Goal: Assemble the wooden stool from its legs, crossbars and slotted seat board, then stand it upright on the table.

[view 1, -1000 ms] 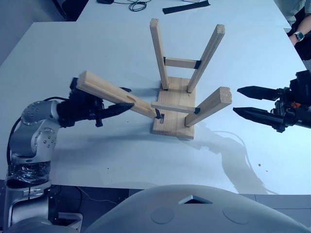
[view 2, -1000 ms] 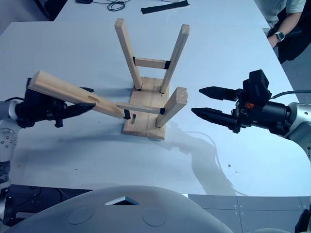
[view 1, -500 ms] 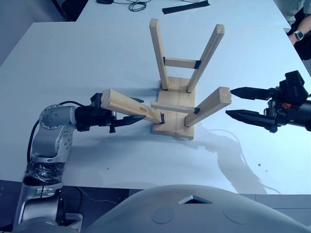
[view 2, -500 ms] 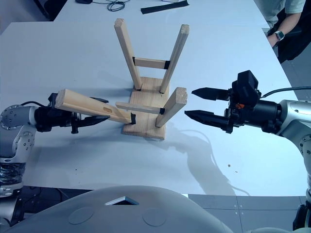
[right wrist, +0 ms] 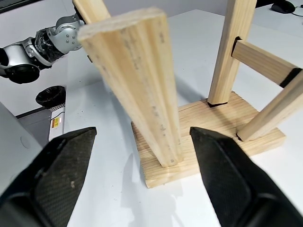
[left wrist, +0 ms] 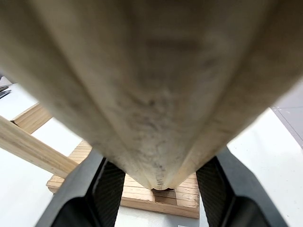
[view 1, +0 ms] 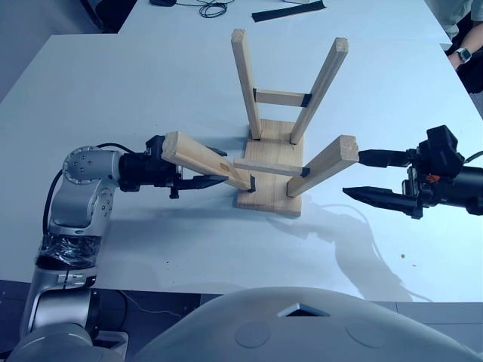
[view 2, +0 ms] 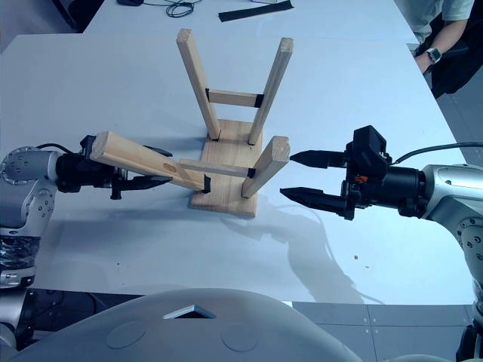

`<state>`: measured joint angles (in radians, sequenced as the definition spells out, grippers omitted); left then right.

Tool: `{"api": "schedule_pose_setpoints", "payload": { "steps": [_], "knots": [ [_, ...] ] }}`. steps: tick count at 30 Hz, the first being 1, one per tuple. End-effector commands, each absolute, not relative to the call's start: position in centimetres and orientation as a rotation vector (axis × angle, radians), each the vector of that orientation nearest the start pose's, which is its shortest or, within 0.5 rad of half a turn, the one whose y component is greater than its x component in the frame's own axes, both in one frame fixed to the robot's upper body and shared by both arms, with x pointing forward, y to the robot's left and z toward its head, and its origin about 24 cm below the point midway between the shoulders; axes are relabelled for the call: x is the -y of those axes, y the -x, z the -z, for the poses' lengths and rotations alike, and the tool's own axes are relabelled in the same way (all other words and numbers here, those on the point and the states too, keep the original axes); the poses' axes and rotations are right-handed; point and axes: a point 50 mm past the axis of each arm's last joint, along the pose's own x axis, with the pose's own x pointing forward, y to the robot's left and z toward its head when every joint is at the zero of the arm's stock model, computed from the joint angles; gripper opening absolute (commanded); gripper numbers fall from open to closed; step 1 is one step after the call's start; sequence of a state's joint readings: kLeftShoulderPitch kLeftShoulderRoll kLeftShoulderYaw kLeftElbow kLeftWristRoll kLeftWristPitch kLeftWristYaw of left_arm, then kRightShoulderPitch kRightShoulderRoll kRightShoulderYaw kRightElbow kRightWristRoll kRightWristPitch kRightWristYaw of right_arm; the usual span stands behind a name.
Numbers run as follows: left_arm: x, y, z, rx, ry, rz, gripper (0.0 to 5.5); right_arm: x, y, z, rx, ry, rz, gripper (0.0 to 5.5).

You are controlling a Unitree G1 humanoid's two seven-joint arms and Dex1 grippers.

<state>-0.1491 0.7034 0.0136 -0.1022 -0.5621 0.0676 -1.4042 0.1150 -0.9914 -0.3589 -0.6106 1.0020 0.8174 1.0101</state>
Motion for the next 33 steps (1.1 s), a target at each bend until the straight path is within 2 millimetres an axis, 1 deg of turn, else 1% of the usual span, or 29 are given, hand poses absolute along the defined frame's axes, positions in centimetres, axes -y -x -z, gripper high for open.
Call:
{"api": "schedule_pose_setpoints", "payload": {
  "steps": [1,6,12,15,20,25,28,33],
  "knots": [
    [-20.9,-24.1,-13.5,-0.001,-0.291,1.485,2.06,21.4,-17.5,-17.6,-0.385,0.049,-1.231,3.65],
    [-21.0,-25.2,-14.3,0.007,-0.306,1.495,2.06,21.3,-17.4,-17.4,-0.39,0.051,-1.233,3.65],
    [-20.6,-25.2,-13.6,-0.022,-0.322,1.54,2.06,21.1,-17.2,-17.2,-0.394,0.056,-1.246,3.65],
    [-20.4,-25.4,-13.6,-0.021,-0.317,1.545,2.06,21.0,-17.1,-17.1,-0.401,0.061,-1.261,3.65],
    [-20.3,-26.0,-14.9,0.019,-0.315,1.539,2.06,20.9,-16.9,-17.0,-0.405,0.062,-1.267,3.65],
    [-19.6,-26.8,-16.5,0.086,-0.334,1.536,2.06,20.8,-16.8,-16.8,-0.403,0.065,-1.265,3.65],
    [-19.4,-27.0,-17.0,0.103,-0.333,1.54,2.06,20.7,-16.7,-16.7,-0.4,0.066,-1.261,3.65],
    [-19.5,-26.2,-15.8,0.061,-0.323,1.568,2.06,20.7,-16.6,-16.7,-0.398,0.066,-1.262,3.65]
  ]
}}
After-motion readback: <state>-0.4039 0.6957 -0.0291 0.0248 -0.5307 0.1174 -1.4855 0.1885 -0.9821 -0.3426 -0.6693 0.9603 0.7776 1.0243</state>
